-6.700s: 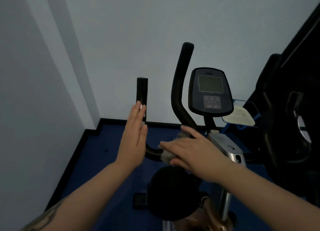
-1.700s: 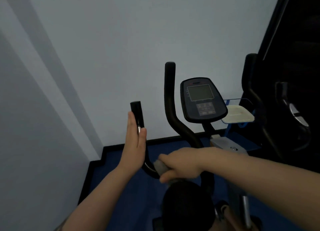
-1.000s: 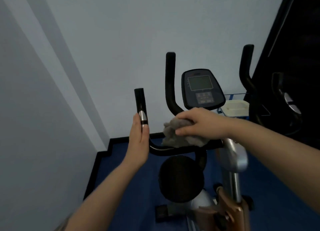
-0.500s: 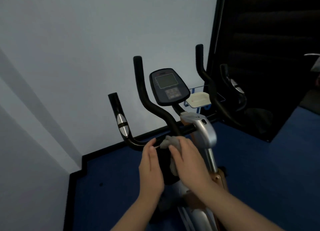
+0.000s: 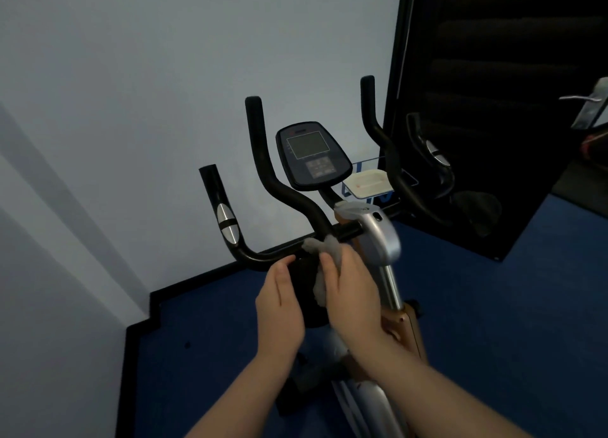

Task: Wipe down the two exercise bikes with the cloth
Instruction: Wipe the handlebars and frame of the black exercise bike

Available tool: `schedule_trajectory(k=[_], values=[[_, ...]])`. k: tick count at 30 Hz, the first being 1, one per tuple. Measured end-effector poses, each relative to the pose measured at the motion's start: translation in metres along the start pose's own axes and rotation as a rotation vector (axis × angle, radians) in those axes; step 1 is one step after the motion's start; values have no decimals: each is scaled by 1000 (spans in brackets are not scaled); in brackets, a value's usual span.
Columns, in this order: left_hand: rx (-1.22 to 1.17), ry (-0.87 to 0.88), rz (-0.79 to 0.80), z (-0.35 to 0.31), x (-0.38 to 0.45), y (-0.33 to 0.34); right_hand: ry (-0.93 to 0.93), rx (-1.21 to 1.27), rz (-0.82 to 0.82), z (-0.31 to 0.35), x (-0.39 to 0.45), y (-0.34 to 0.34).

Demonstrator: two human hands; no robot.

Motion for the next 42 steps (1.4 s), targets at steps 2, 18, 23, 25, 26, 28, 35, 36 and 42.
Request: schedule_trajectory(k=[2,18,23,25,26,28,35,36,42], values=[[20,12,15,-2,-1,1,-12,16,0,0,-16,-4],[-14,13,-67,-2,2,0,-153,-473,448,-2,24,11],[-1,11,-77,1,-2,0,-40,-206,192,-3,-7,1],[14,3,-75,0,-1,-2,-117,-324,313,-5,3,4],[27,1,-79,0,0,-3,-159,-410,389,-6,17,9],[49,6,-102,0,0,-3,-150,-518,506,-4,39,18],[56,26,-68,0,-1,-3,-179,-466,366,1,18,9],[59,29,-68,-1,0,-4,-192,-522,432,-3,30,15],[7,38,-74,7,-2,-4,-291,-610,466,9,40,24]])
Point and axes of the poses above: each hand's wrist, its own x-axis towards the middle knuckle, its own y-axis out of the palm, z = x × y, the point moved 9 cm from there along x, towards the middle knuckle, and after that the axes turned 14 degrees about -y, right-handed, at the moved point
